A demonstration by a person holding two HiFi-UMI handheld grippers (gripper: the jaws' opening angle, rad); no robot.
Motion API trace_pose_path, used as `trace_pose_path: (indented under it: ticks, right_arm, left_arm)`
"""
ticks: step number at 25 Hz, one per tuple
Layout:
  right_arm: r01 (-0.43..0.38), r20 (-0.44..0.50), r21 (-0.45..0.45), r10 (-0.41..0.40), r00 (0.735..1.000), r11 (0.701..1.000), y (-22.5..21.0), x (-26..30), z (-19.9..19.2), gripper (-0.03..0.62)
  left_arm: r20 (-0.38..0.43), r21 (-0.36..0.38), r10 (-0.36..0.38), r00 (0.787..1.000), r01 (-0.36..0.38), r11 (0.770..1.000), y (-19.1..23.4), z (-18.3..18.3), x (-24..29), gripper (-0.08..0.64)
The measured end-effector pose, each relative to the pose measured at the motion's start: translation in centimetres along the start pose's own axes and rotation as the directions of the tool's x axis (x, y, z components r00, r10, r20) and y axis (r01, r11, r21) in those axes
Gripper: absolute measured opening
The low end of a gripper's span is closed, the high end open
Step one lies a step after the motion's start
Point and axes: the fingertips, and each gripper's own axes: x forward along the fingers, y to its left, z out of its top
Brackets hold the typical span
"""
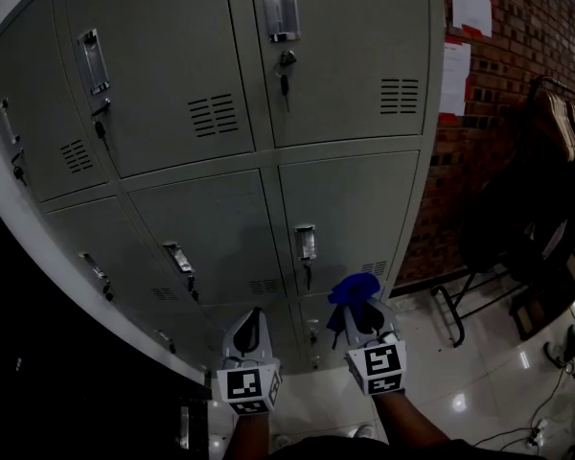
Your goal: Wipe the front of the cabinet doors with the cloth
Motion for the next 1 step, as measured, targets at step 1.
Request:
trace_pose_path:
  ticks: [1]
  right_arm:
    - [-0.001, -0.004, -0.001, 0.001, 1.0, 1.0, -0.01, -0.02, -0.06, 0.066]
  left_arm:
    - [0.001, 0.0, -0.001, 1.0, 0.001, 1.0, -0.07, 0.07, 0.01, 0.017]
